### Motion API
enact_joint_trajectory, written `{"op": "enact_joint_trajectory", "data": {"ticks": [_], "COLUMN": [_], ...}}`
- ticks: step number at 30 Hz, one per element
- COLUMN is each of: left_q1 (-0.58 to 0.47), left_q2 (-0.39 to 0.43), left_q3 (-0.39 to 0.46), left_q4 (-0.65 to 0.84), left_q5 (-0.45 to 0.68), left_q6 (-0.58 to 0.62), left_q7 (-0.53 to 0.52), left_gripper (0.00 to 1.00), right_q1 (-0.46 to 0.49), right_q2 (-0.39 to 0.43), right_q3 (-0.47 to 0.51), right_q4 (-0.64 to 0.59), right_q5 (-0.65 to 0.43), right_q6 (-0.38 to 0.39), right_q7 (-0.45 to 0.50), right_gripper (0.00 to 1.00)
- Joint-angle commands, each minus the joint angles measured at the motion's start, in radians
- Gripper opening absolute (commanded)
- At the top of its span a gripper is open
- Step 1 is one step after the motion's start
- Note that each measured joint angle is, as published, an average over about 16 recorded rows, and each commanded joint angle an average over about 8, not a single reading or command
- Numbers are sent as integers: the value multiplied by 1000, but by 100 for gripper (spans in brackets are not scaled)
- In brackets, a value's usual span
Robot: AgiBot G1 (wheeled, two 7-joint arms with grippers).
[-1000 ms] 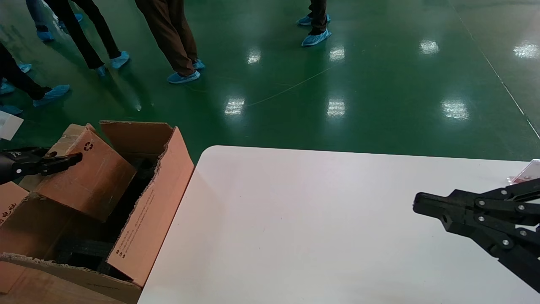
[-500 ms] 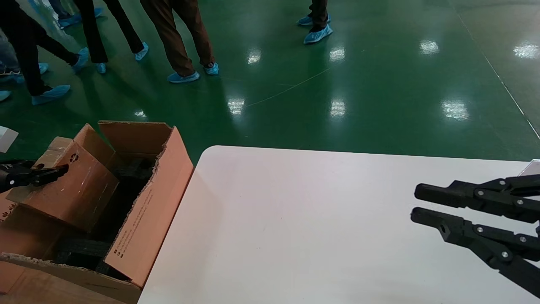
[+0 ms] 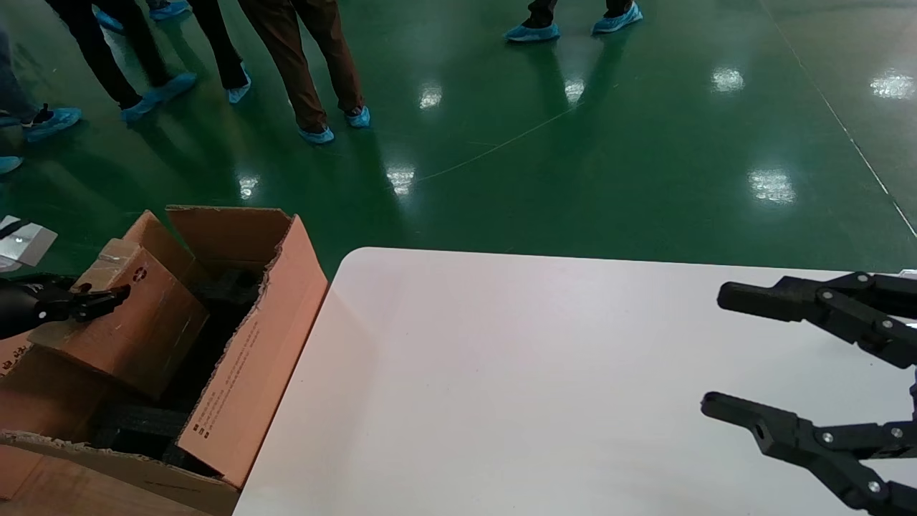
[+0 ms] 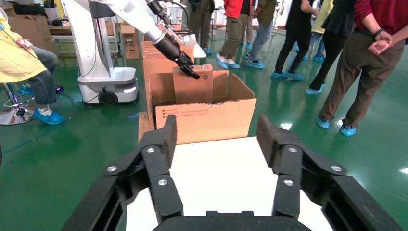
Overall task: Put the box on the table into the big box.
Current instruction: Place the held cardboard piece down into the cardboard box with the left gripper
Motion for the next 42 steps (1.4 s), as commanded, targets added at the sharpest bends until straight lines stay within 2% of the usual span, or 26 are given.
{"op": "enact_joint_trajectory", "data": {"ticks": [1, 29, 35, 42], "left_q1": [-5, -193, -199, -156], "left_q2": [8, 72, 77, 91], "left_q3": [0, 36, 34, 2], "left_q4": [22, 347, 378, 390], "left_q5": [-1, -62, -77, -105], "left_q6": [-7, -138, -159, -187], "left_q7": [20, 289, 321, 335], "left_gripper": [0, 0, 0, 0], "right_q1": [0, 0, 0, 1], "right_q2": [0, 1, 1, 1], "right_q3": [0, -2, -2, -3], "right_q4": [0, 0, 0, 0], "right_q5": [0, 1, 1, 2], "right_q6": [0, 1, 1, 1], "right_q7": [0, -1, -1, -1], "right_gripper": [100, 100, 100, 100]}}
